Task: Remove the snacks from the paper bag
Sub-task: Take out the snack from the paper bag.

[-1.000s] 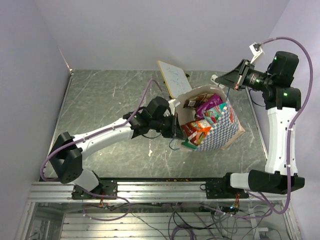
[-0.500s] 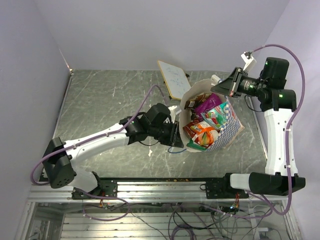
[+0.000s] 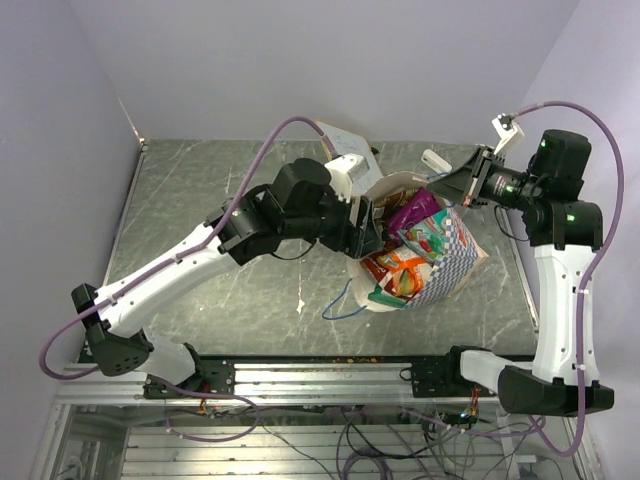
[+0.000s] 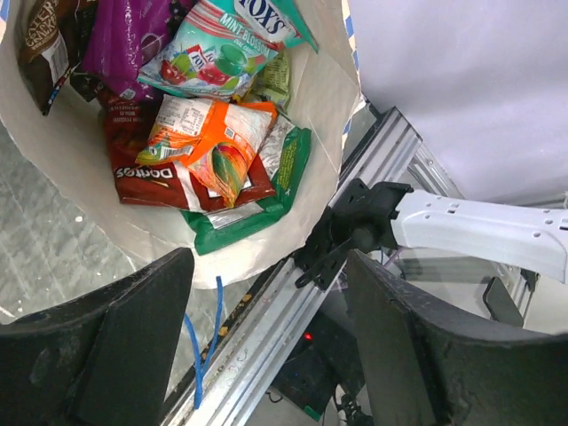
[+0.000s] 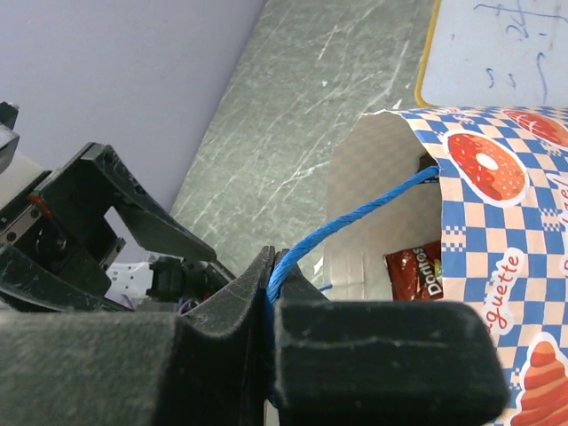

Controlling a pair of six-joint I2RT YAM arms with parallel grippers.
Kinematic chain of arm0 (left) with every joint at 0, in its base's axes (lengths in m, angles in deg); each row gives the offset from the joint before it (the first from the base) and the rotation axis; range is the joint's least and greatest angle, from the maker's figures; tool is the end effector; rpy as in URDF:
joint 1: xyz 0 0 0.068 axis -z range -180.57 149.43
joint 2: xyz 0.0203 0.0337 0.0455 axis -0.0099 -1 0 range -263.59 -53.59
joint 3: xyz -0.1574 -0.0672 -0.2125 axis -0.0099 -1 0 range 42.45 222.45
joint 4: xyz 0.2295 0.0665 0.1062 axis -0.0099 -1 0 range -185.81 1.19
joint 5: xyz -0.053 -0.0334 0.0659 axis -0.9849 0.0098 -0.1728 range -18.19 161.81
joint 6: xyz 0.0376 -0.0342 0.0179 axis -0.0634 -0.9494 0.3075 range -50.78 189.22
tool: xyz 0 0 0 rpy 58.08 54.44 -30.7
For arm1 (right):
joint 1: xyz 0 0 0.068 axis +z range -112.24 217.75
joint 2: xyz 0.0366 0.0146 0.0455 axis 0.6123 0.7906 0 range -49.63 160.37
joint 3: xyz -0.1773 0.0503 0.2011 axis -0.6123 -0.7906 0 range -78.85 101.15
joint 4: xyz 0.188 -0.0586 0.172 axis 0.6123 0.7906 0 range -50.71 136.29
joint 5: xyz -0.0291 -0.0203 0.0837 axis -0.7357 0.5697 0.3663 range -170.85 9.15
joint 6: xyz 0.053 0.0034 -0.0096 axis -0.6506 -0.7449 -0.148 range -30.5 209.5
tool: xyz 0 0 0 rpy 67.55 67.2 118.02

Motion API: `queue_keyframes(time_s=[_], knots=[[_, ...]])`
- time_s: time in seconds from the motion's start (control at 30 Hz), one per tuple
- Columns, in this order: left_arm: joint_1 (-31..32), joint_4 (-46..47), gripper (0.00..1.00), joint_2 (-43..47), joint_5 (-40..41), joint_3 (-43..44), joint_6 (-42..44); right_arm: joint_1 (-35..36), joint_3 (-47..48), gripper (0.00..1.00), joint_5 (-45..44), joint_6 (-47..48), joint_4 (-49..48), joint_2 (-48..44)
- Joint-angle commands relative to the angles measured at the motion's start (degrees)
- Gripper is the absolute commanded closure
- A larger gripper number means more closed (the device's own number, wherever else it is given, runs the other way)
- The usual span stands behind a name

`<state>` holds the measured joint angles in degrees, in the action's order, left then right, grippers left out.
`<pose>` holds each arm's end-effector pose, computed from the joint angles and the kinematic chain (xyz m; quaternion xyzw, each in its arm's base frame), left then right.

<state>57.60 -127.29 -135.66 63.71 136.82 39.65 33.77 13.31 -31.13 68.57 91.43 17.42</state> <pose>0.1583 -0.2645 0.4377 0.2453 0.8113 -0.4087 0.3386 0.2012 0.0133 0.4707 -0.0475 0.8029 0.4244 0.4159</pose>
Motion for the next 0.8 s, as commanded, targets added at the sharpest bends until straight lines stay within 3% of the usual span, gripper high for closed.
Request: queue_keyframes(time_s=[0.0,0.1,0.23,0.57,0.77], knots=[[2.3,4.9,0.22,-2.6,4.3,-1.0,-2.5,0.4,-0.8,1.0,-3.9,-1.2,-1.8,-2.1],[2.5,9.2,0.37,-4.7,7.4,-3.9,-8.7,0.4,-1.4,1.0,-6.1,-5.1,-5.4,-2.8],[2.5,4.8,0.49,-10.9,11.2,-1.8,-17.0,0.4,-3.0,1.0,-6.3,-8.3,-10.0,-4.1],[6.7,-6.6,0.47,-23.5,21.4,5.6,-29.4,0.4,-1.5,1.0,-6.5,-2.9,-5.1,-2.5],[7.0,-6.1,0.47,-25.4,24.0,2.3,-36.9,0.4,1.5,1.0,-5.6,0.3,-2.7,-0.1]])
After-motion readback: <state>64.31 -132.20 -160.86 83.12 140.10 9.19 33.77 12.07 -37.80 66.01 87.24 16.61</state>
